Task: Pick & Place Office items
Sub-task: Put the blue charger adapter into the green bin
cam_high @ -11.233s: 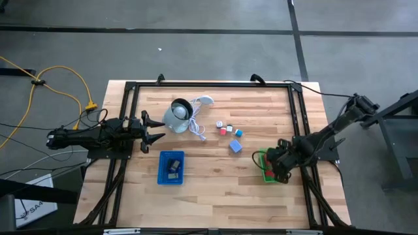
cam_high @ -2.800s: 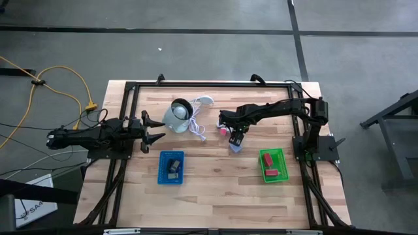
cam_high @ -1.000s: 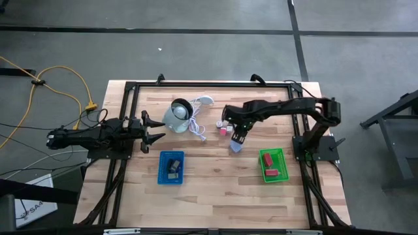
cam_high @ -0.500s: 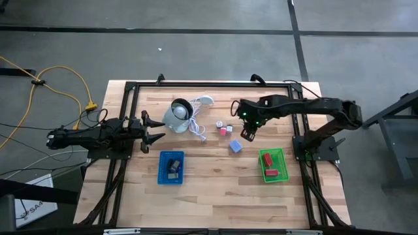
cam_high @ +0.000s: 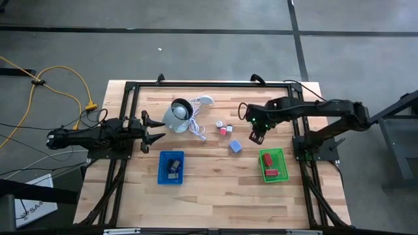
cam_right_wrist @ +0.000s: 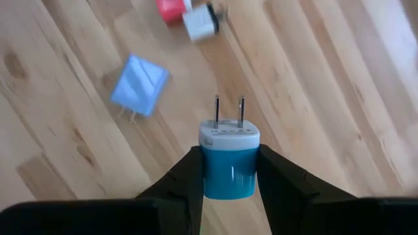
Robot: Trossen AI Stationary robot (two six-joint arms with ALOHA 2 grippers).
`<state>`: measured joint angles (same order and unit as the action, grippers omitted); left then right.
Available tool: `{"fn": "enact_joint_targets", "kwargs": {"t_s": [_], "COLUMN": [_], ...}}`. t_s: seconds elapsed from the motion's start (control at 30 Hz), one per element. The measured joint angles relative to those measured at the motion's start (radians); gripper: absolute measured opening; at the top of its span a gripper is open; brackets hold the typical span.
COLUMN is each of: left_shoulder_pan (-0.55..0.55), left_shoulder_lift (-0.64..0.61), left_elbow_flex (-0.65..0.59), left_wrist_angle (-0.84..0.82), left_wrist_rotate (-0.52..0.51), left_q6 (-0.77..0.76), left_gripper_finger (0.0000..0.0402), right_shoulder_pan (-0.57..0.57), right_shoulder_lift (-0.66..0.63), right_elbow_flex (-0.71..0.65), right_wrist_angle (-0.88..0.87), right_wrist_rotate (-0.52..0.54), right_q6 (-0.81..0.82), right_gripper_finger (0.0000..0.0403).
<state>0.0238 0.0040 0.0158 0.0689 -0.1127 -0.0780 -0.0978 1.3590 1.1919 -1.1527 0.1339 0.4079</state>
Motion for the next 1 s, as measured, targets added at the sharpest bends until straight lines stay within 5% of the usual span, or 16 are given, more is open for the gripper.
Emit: {"fn": "enact_joint_targets", "kwargs": {"t_s": [0.8, 1.0], "left_shoulder_pan": [0.0, 0.0], "left_shoulder_lift": [0.0, 0.0], "left_elbow_flex": [0.0, 0.0], "left_wrist_angle": [0.0, 0.0], "left_wrist_rotate": [0.0, 0.0], "left_q6": [0.0, 0.0], "left_gripper_finger": [0.0212, 0.0212], "right_shoulder_pan": [0.318, 0.39], "right_shoulder_lift": [-0.067, -0.092], "right_elbow_flex": [-0.001, -0.107], "right_wrist_angle": [-0.223, -0.205], "right_wrist_rotate": [0.059, 0.028], "right_q6": [0.522, 0.665], "right_gripper_finger": [0.0114, 0.0113]}}
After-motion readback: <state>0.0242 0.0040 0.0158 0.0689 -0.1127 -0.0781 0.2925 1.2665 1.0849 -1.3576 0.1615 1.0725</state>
